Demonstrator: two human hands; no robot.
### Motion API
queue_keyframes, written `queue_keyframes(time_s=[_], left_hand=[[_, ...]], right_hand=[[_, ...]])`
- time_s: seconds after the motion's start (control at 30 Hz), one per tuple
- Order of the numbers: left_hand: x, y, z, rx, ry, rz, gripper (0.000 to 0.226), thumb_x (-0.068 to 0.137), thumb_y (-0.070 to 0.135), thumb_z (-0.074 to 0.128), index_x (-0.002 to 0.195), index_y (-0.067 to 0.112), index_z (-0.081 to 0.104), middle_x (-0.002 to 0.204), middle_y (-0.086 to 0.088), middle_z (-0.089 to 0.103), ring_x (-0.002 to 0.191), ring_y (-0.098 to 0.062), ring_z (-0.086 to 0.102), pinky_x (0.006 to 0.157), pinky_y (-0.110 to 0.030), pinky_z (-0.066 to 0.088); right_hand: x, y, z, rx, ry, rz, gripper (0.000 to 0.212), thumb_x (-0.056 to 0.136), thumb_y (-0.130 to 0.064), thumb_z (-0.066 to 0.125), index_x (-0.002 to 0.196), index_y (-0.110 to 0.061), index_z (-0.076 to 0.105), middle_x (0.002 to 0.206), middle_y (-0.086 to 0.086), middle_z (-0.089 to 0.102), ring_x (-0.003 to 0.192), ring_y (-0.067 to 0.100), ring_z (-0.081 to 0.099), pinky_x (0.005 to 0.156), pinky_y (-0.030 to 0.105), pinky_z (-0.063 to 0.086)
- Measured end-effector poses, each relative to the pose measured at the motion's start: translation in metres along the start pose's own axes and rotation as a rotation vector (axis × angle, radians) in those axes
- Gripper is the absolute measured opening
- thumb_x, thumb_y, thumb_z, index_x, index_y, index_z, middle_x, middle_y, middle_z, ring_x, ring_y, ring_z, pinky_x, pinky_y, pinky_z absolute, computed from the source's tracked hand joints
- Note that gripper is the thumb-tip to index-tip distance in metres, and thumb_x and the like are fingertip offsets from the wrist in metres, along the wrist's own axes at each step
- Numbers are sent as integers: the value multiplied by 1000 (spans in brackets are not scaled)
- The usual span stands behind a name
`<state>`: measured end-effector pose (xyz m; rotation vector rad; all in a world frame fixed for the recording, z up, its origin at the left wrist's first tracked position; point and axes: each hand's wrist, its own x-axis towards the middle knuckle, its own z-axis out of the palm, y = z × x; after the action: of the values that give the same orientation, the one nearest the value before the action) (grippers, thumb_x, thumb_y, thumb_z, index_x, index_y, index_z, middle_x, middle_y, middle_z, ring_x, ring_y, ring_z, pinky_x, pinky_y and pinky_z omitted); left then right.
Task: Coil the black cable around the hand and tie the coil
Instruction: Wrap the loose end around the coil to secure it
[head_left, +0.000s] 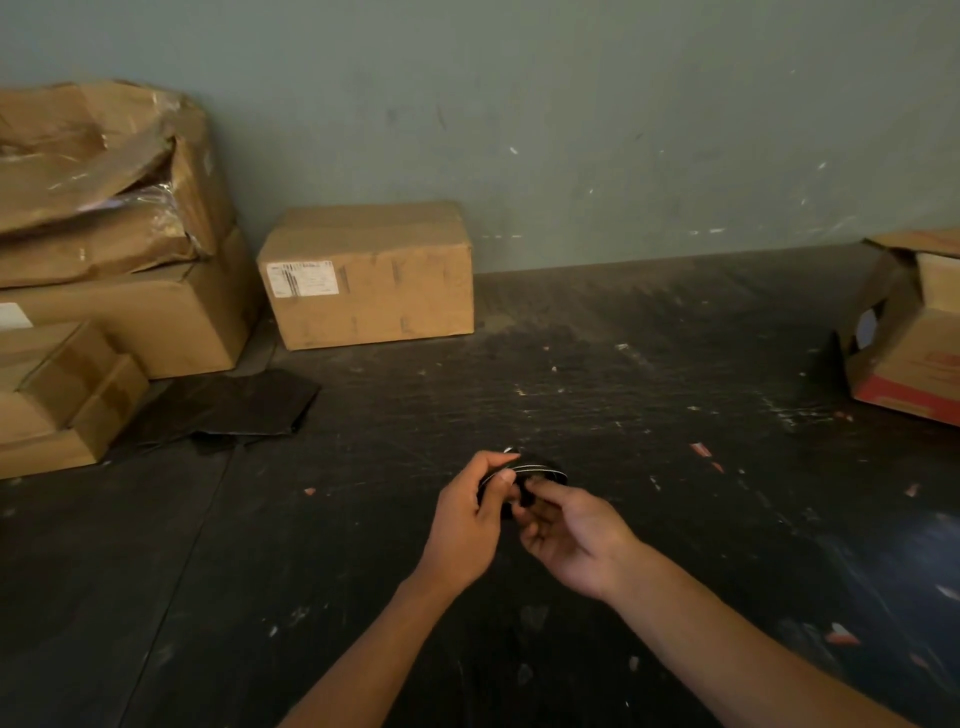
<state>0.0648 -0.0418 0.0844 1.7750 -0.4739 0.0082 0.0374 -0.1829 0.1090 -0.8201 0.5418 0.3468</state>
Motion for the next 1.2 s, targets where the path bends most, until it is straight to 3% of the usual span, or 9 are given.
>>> queue_keyframes(time_s=[0.07, 0.2, 0.47, 0.6, 0.73, 0.93, 1.1, 1.2], left_hand=[[-1, -2, 0, 33, 32, 1, 24, 100, 11, 49, 119, 18, 61, 113, 0, 63, 105, -10, 63, 90, -33, 54], [-3, -6, 4, 82, 127, -38, 26, 98, 15, 53, 120, 24, 64, 115, 1, 52, 104, -2, 57, 95, -30, 52], [-5, -8, 9, 77, 149, -43, 29, 92, 15, 63, 119, 26, 63, 99, 3, 64, 91, -6, 66, 83, -29, 56], [-1, -5, 8, -135, 211, -184, 37, 86, 13, 71, 115, 26, 52, 89, -3, 71, 84, -4, 70, 71, -14, 53], [2, -5, 6, -279, 137, -286, 22, 87, 11, 69, 106, 21, 65, 84, 11, 75, 83, 3, 69, 67, -7, 49], [3, -10, 5, -231, 201, -284, 9, 87, 13, 70, 94, 18, 72, 84, 2, 74, 81, -2, 68, 69, -12, 51], [3, -18, 5, -120, 219, -307, 11, 88, 16, 70, 95, 24, 70, 91, 4, 71, 84, 2, 66, 71, -19, 50], [1, -20, 8, -87, 187, -299, 12, 89, 17, 68, 96, 26, 69, 92, 5, 71, 86, 2, 66, 74, -21, 51]], right_hand=[[1, 0, -2, 11, -41, 3, 27, 88, -6, 61, 114, -6, 68, 90, 11, 74, 71, 17, 64, 62, 28, 47], [4, 0, -2, -83, -22, -10, 21, 91, -7, 58, 107, -9, 71, 87, 9, 77, 65, 14, 64, 56, 27, 47], [6, 2, -1, -277, 60, -50, 16, 92, -15, 61, 101, -17, 74, 88, 5, 75, 69, 16, 58, 55, 27, 46], [7, 1, -1, -271, 40, -48, 16, 93, -13, 58, 97, -14, 73, 88, 5, 70, 71, 16, 52, 54, 26, 43], [8, -3, -5, -293, 18, -48, 17, 95, -13, 56, 97, -13, 73, 86, 5, 69, 70, 15, 52, 55, 24, 44], [3, -9, -9, -465, -63, -77, 22, 96, -10, 54, 108, -13, 73, 88, 4, 74, 71, 13, 61, 64, 27, 46], [0, -6, -9, -686, 82, -288, 16, 95, -11, 58, 108, -18, 61, 90, 8, 77, 68, 14, 69, 61, 27, 51], [2, -4, -9, -792, 69, -438, 14, 95, -10, 57, 103, -19, 64, 91, 6, 75, 74, 13, 71, 65, 24, 53]])
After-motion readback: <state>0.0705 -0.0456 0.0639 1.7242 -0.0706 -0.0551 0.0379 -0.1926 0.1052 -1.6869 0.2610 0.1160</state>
